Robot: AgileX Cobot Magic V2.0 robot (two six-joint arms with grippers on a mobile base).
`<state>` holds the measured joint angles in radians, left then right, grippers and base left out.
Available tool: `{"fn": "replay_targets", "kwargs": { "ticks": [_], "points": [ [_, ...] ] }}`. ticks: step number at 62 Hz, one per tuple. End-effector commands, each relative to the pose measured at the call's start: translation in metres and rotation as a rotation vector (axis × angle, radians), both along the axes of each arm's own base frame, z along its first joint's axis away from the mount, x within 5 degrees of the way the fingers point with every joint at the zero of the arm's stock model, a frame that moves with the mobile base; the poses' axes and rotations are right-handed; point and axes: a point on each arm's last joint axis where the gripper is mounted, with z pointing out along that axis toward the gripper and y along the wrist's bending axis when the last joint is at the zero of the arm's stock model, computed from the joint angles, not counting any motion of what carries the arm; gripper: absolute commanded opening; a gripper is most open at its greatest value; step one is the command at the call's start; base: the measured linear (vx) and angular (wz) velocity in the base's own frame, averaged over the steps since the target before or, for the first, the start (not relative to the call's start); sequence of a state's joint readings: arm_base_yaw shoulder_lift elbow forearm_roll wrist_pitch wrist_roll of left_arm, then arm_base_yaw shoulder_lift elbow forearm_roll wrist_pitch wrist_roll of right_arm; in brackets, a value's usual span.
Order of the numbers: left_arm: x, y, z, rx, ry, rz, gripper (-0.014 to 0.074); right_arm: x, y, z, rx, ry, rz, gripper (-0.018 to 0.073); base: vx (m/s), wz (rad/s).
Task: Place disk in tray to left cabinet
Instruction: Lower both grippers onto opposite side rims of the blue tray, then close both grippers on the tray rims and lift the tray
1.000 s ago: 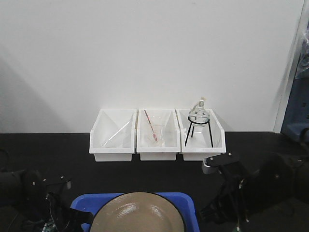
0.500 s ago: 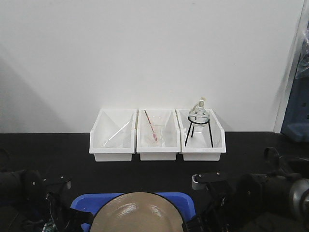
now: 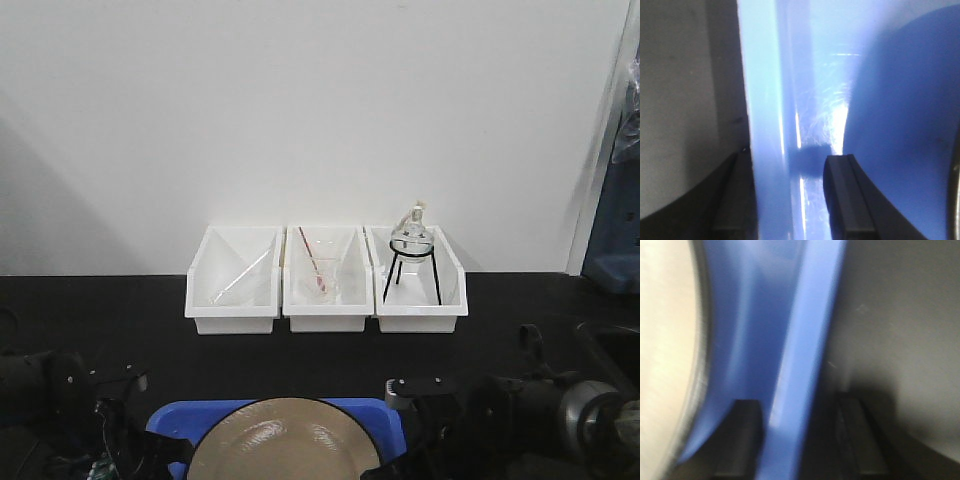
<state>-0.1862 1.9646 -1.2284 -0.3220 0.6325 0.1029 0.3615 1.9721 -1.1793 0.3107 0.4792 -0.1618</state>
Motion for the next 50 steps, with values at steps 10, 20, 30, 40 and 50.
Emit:
{"fn": "replay_targets", "kwargs": {
  "ticks": [10,20,30,40,50],
  "points": [
    [-0.002,-0.006,0.018,-0.036,-0.02,0.007,0.0405,0.017,0.026,0.023,0.041,-0.011,0.029,0.0262,0.0,0.0],
    [-0.004,-0.006,0.018,-0.037,0.009,0.0,0.0253,0.02,0.029,0.019,0.031,0.049,0.036,-0.0017,0.0,0.0],
    [-0.005,-0.006,0.019,-0.036,0.013,-0.004,-0.001,0.02,0.029,0.023,0.044,0.059,0.017,-0.0006,0.0,0.0],
    [-0.001,-0.008,0.037,-0.049,-0.01,-0.014,-0.0003,0.02,0.024,0.039,0.057,0.03,0.0,-0.0005,0.0,0.0],
    [0.005,-0.011,0.077,-0.076,-0.061,-0.016,-0.0001,0.022,0.012,0.067,0.072,0.029,-0.028,-0.0004,0.0,0.0]
  ]
}}
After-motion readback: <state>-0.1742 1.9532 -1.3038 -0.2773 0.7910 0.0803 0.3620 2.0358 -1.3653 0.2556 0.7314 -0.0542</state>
